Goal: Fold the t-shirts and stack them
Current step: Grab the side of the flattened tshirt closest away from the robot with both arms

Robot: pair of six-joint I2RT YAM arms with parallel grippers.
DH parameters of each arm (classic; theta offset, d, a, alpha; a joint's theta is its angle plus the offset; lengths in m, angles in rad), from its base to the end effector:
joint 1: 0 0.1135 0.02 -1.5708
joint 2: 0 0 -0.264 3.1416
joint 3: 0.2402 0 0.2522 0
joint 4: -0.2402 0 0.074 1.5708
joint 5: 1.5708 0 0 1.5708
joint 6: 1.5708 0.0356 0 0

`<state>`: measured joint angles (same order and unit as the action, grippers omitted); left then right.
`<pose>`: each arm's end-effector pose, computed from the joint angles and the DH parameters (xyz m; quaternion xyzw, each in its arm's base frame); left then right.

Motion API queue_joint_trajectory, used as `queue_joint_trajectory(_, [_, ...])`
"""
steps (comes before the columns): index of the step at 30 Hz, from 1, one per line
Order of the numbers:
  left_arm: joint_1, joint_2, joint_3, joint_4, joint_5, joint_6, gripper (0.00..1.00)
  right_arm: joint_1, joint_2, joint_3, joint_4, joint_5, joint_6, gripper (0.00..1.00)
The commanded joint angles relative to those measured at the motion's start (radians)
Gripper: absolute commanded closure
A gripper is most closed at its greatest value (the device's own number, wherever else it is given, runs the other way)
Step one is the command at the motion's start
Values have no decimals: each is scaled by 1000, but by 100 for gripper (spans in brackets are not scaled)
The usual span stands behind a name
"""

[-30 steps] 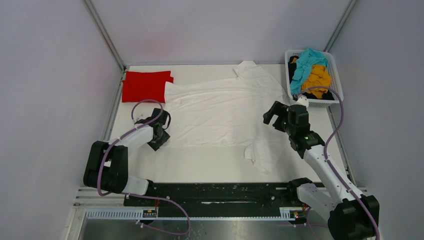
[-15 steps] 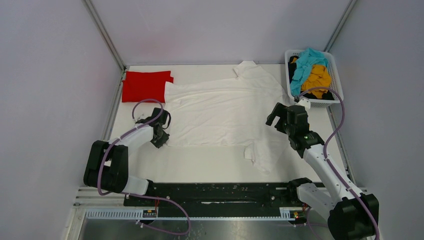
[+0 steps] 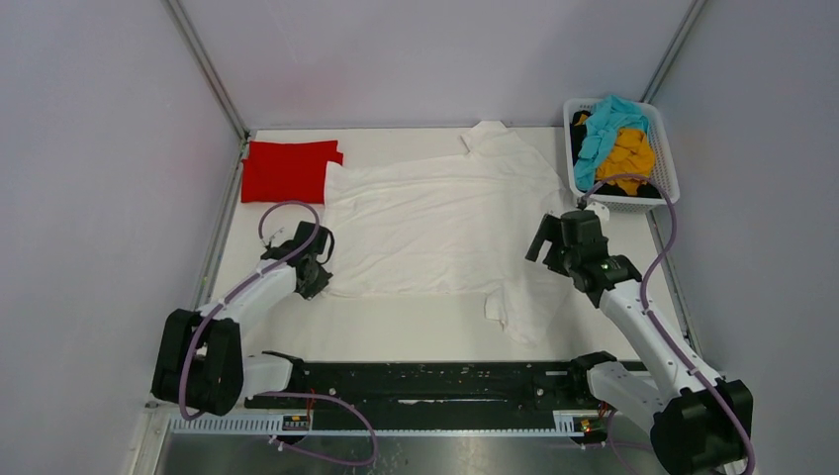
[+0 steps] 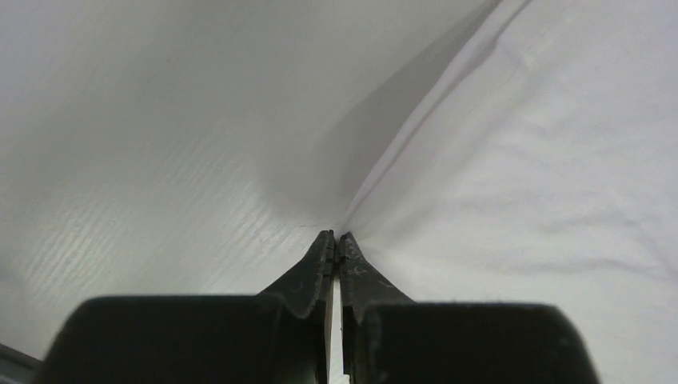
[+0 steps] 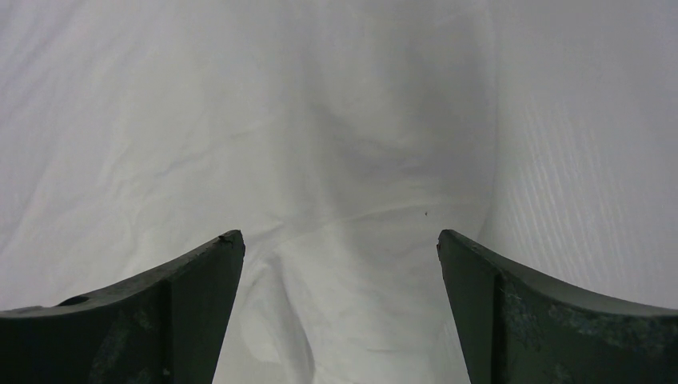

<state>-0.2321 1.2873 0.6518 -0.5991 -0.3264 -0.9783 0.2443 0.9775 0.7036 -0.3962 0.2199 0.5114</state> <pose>0.2113 -0.0382 0.1682 -0.3799 0.8960 0.0378 0.2269 0.2053 0.0432 0.2563 0.1665 0.8805 0.0678 0.4386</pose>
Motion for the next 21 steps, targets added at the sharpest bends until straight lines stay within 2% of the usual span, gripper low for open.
queue_joint_trajectory(1, [8,-92,-31,-46,-72,32,100,112,-17,35,-236,-2,35,0])
queue_joint_trajectory(4, [16,-114,-45,-55,-86,33,100,195,-28,14,-418,22,76,1])
queue_joint_trajectory(7, [18,-121,-51,-45,-65,34,100,278,-50,-46,-484,-57,119,6])
queue_joint_trajectory(12, [18,-131,-55,-40,-34,32,100,479,-31,-129,-399,-174,216,14])
queue_joint_trajectory(21, [18,-155,-72,-45,-42,26,100,525,103,-181,-297,-183,234,37])
